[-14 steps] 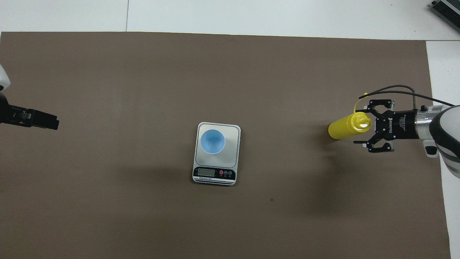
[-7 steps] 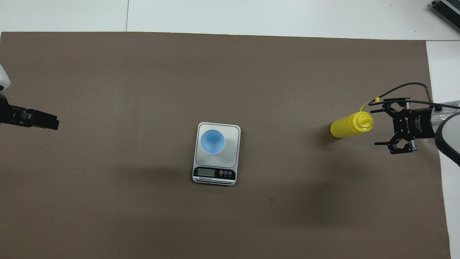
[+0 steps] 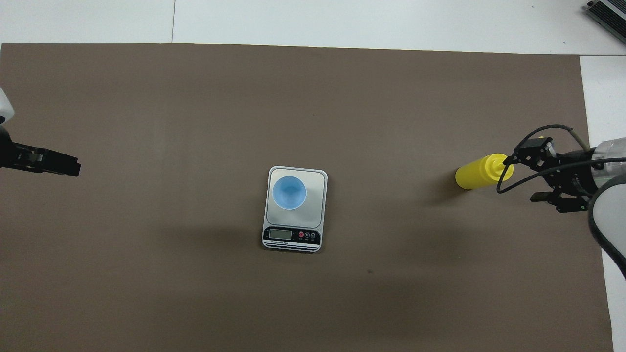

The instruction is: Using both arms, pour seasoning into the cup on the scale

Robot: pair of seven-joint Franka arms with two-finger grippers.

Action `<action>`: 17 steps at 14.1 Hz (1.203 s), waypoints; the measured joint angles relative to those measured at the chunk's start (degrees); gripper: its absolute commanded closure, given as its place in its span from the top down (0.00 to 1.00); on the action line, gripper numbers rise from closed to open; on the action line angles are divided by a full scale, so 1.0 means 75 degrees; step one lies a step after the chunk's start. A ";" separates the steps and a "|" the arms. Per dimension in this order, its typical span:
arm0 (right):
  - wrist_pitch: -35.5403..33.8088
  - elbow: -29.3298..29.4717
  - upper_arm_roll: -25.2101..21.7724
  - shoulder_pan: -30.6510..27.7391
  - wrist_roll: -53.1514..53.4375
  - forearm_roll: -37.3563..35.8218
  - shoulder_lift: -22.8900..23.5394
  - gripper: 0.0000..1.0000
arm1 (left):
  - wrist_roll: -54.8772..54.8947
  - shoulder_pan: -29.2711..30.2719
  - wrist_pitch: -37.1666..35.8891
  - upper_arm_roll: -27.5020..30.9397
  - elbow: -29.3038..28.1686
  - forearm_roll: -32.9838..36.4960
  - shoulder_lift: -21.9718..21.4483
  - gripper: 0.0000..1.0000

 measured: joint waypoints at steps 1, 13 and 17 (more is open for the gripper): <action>-0.0011 0.0051 0.0006 0.0047 -0.0519 -0.0225 -0.0027 1.00 | 0.0000 0.0000 0.0000 0.0000 0.0000 0.0000 0.0000 1.00; -0.1885 0.2718 0.0154 0.1328 -0.1488 -0.2421 0.0671 1.00 | 0.0000 -0.0001 0.0000 -0.0001 0.0000 0.0000 0.0000 1.00; -0.2548 0.2968 0.0155 0.1394 -0.1503 -0.2420 0.0777 1.00 | 0.0000 -0.0001 0.0000 -0.0001 0.0000 0.0000 0.0000 1.00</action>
